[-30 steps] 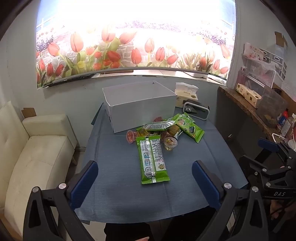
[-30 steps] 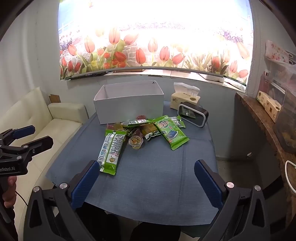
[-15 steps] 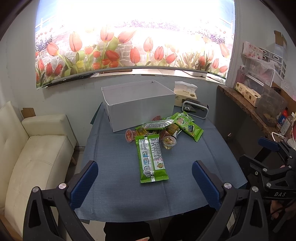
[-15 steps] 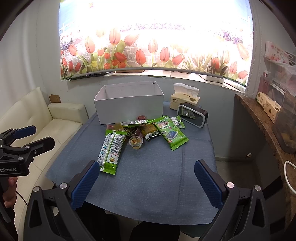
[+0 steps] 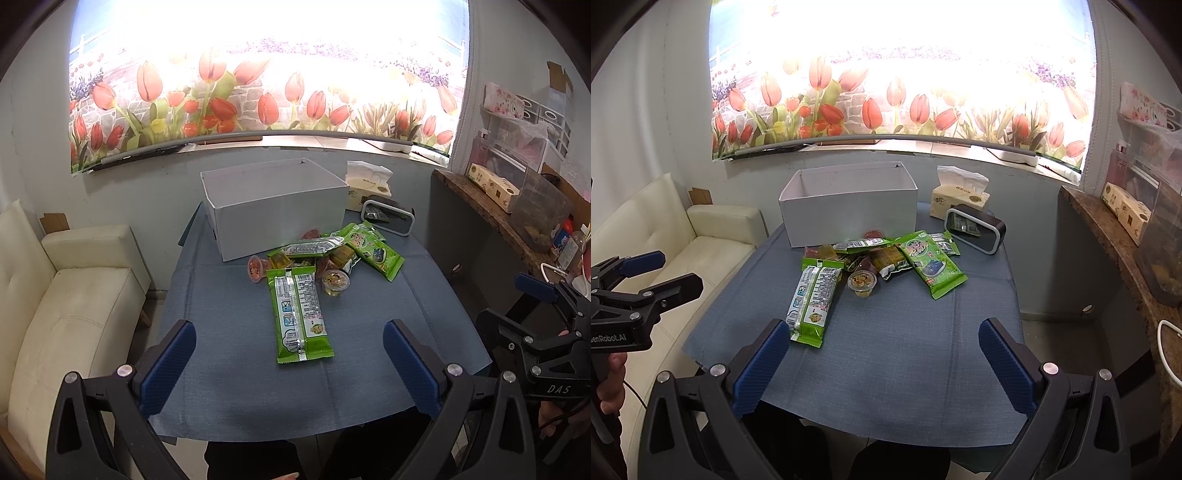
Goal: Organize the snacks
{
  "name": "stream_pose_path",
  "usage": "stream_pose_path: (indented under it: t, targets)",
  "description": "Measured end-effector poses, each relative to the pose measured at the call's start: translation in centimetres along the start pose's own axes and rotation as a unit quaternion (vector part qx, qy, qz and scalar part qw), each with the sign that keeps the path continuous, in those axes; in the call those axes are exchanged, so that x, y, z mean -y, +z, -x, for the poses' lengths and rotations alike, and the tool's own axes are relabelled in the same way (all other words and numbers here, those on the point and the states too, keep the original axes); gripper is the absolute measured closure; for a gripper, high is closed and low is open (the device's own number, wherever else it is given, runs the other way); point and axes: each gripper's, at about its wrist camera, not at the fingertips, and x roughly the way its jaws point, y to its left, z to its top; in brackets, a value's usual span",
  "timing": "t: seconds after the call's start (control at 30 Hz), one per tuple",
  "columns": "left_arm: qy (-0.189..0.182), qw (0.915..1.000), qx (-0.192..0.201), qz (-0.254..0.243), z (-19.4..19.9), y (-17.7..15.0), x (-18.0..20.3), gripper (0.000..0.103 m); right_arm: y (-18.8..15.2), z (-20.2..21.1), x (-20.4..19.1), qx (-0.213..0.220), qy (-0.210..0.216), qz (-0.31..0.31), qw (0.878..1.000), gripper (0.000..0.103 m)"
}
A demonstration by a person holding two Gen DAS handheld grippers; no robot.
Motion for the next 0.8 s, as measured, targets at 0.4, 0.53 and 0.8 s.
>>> stream_pose_path:
  t: [0.4, 0.53, 0.8]
  targets:
    - [-0.002, 1.0000, -0.002, 0.000, -0.04, 0.13, -0.21, 0.000, -0.11, -0.02, -0.20, -0.003, -0.002, 0.002, 1.000, 0.000]
    - [-0.002, 1.0000, -0.002, 0.000, -0.14, 0.04, -0.11, 0.000, -0.08, -0.04, -0.22, -0.004, -0.002, 0.002, 1.000, 0.000]
    - [-0.002, 1.0000, -0.002, -0.003, -0.35, 0.00, 0.16, 0.000, -0.17, -0.17, -0.06, -0.008, -0.001, -0.002, 1.000, 0.000]
